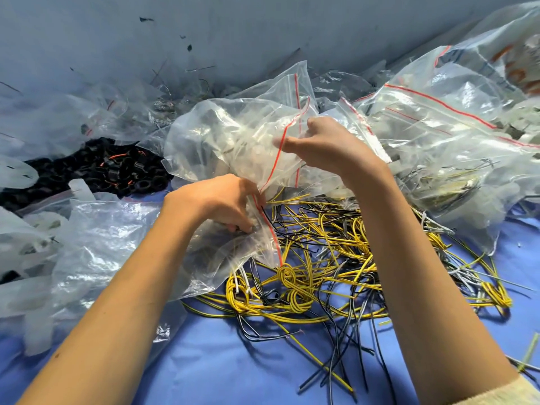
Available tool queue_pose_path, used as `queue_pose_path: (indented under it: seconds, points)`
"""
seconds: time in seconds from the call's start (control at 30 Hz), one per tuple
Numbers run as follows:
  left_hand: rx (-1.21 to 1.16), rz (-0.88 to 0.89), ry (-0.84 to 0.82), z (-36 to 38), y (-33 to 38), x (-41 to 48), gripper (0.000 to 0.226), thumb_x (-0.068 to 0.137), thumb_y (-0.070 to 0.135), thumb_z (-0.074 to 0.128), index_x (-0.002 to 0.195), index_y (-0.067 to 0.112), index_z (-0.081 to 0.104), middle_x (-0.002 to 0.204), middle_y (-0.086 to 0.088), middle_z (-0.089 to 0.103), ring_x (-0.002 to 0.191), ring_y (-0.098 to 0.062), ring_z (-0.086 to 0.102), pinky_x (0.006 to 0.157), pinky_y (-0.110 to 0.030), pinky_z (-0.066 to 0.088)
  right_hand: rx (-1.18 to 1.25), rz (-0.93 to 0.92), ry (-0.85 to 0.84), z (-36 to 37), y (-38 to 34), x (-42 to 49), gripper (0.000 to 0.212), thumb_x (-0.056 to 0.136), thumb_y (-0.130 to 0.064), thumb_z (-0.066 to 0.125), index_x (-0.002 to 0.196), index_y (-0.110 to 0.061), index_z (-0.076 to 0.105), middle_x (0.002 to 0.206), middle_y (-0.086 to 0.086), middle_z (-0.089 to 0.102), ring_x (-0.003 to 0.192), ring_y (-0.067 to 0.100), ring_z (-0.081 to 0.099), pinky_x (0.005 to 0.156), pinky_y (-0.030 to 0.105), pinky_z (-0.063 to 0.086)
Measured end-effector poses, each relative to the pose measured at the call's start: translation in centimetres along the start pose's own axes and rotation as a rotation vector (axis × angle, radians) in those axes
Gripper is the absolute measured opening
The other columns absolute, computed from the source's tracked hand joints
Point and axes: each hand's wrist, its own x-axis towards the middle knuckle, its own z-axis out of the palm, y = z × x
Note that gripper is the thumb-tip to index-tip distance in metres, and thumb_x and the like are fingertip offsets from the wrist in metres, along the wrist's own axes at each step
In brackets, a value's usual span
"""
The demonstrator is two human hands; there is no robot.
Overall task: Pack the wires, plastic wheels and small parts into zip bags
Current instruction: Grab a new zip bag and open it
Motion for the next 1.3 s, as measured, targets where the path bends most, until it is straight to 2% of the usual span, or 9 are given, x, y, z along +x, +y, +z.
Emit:
queue_pose_path:
  seconds: [0.17,0.33,0.63,0.8,0.93,1.03,1.1,1.2,1.3]
  points:
    - [-0.025,-0.066,0.051,0.0,-0.1,-0.1,0.019,0.07,0.024,0.073,0.071,0.025,0.054,0.051,0.012,0.061,0.047,-0.004,0.062,0.039,-0.01,0.034,0.017,0.041,-0.013,0.1,0.3,0.3,0.042,0.083,-0.032,0.067,0.049,-0.016,0.049,0.035,-0.016,0.041,0.04,0.001,0.036,0.05,0.025,0.03]
    - [-0.134,-0.091,0.02,0.2,-0.2,-0.2,0.031,0.074,0.017,0.073,0.08,0.025,0.043,0.052,0.007,0.066,0.045,-0.009,0.065,0.038,-0.013,0.04,0.022,0.036,-0.013,-0.1,0.1,0.1,0.041,0.084,-0.033,0.066,0.053,-0.017,0.045,0.034,-0.019,0.042,0.034,-0.004,0.038,0.043,0.017,0.027]
    - [-0.199,-0.107,-0.06,0.1,-0.1,-0.1,0.02,0.076,0.014,0.069,0.087,0.021,0.053,0.053,0.003,0.068,0.05,-0.014,0.067,0.049,-0.022,0.054,0.081,0.046,-0.023,0.0,0.2,0.2,0.043,0.083,-0.034,0.068,0.055,-0.014,0.044,0.035,-0.014,0.038,0.048,0.007,0.036,0.051,0.026,0.03]
    - [-0.117,-0.149,-0.002,-1.6,-0.1,-1.3,0.012,0.078,0.006,0.063,0.071,0.013,0.057,0.049,0.001,0.066,0.045,-0.012,0.065,0.044,-0.017,0.047,0.088,0.059,-0.008,0.1,0.4,0.3,0.038,0.082,-0.035,0.07,0.053,-0.017,0.052,0.041,-0.015,0.048,0.055,0.007,0.05,0.064,0.031,0.042]
    - [-0.046,-0.375,0.277,-4.0,-1.9,-2.9,0.012,0.079,0.009,0.057,0.071,0.007,0.067,0.057,-0.004,0.069,0.056,-0.013,0.069,0.058,-0.021,0.049,0.124,0.07,-0.017,0.2,0.5,0.4,0.033,0.081,-0.041,0.071,0.056,-0.027,0.054,0.057,-0.015,0.057,0.085,0.017,0.068,0.075,0.032,0.051]
    - [0.082,-0.538,0.749,-5.7,-3.9,-3.8,0.019,0.081,0.016,0.058,0.087,0.002,0.071,0.086,-0.027,0.067,0.09,-0.04,0.062,0.078,-0.037,0.048,0.083,0.056,-0.006,0.2,0.3,0.4,0.033,0.081,-0.043,0.069,0.06,-0.026,0.051,0.065,-0.013,0.056,0.091,0.021,0.067,0.081,0.036,0.052]
    - [-0.023,-0.528,0.898,-6.2,-5.1,-4.0,0.025,0.087,0.021,0.056,0.108,0.009,0.064,0.109,-0.028,0.063,0.106,-0.045,0.055,0.092,-0.042,0.043,0.07,0.039,0.0,0.2,0.2,0.3,0.036,0.083,-0.04,0.069,0.059,-0.023,0.049,0.061,-0.012,0.053,0.091,0.024,0.067,0.081,0.038,0.051]
    - [-0.192,-0.275,0.643,-6.0,-6.5,-4.3,0.054,0.091,0.015,0.058,0.14,0.029,0.042,0.139,-0.012,0.05,0.127,-0.03,0.046,0.107,-0.035,0.031,0.065,0.035,-0.014,0.2,0.1,0.2,0.039,0.084,-0.039,0.068,0.055,-0.019,0.051,0.054,-0.013,0.05,0.087,0.028,0.067,0.079,0.042,0.052]
    - [-0.108,-0.272,0.348,-5.4,-7.9,-4.6,0.054,0.086,0.012,0.061,0.129,0.043,0.051,0.141,-0.002,0.05,0.128,-0.022,0.045,0.11,-0.03,0.029,0.04,0.033,-0.038,0.3,0.1,0.2,0.037,0.084,-0.039,0.067,0.049,-0.027,0.06,0.046,-0.015,0.052,0.079,0.021,0.062,0.078,0.039,0.05]
